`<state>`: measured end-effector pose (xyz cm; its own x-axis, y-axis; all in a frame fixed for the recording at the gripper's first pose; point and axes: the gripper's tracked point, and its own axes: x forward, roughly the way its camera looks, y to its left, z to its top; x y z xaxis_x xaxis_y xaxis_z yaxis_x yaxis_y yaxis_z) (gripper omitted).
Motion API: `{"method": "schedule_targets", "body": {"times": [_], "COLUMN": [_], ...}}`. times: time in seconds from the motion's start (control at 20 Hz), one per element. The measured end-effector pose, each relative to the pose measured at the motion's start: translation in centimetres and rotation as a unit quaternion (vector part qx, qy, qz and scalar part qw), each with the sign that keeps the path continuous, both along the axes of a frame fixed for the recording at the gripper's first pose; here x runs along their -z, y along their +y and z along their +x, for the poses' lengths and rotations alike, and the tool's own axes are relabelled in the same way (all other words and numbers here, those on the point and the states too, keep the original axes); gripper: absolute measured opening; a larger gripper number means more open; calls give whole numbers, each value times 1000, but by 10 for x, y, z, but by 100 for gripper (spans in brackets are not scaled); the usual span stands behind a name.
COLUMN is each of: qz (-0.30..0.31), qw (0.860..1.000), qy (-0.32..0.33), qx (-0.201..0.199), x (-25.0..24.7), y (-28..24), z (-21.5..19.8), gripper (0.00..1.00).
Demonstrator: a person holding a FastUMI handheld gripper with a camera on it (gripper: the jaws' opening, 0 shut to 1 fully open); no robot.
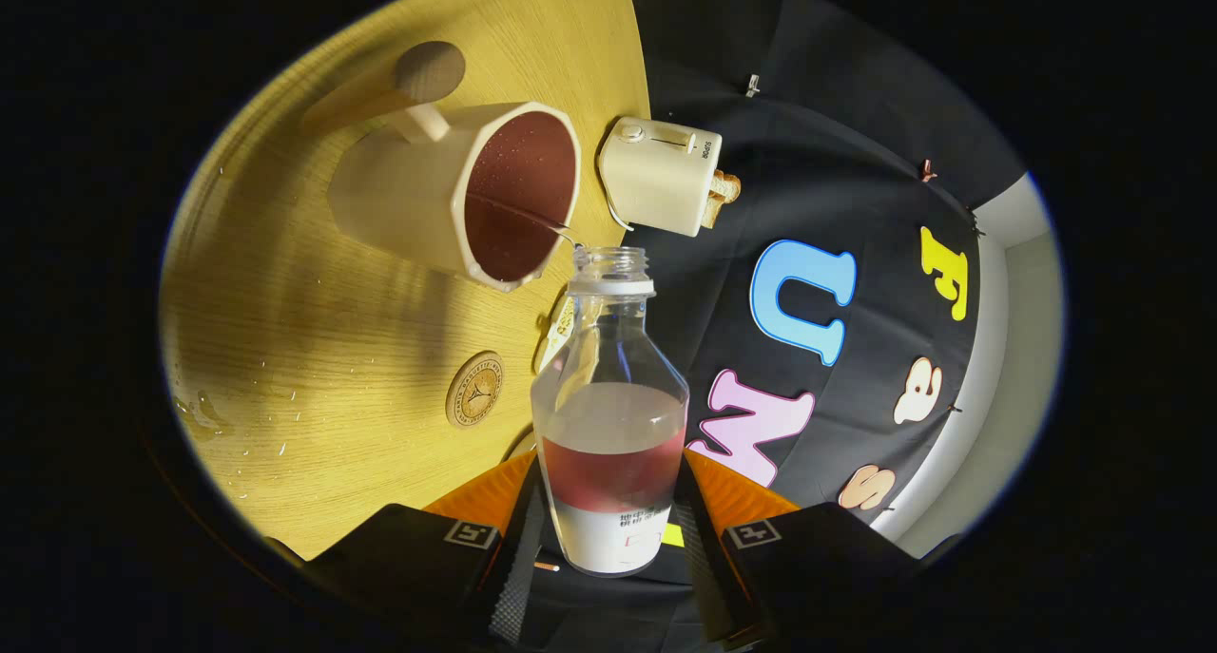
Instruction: Take the bottle from table, then pour the juice into the cup, finally place the bottle on the coaster
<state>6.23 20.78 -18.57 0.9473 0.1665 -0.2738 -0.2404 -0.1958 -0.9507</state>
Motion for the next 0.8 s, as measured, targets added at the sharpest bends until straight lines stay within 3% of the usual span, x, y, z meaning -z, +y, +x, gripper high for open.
{"method": "schedule_targets", "body": {"times": [0.8], "qz": [-31], "qw": [999], "qy": [-16], "qx": [-24], "x": [-6], "y": [2], "z": [3], "gripper": [72]}}
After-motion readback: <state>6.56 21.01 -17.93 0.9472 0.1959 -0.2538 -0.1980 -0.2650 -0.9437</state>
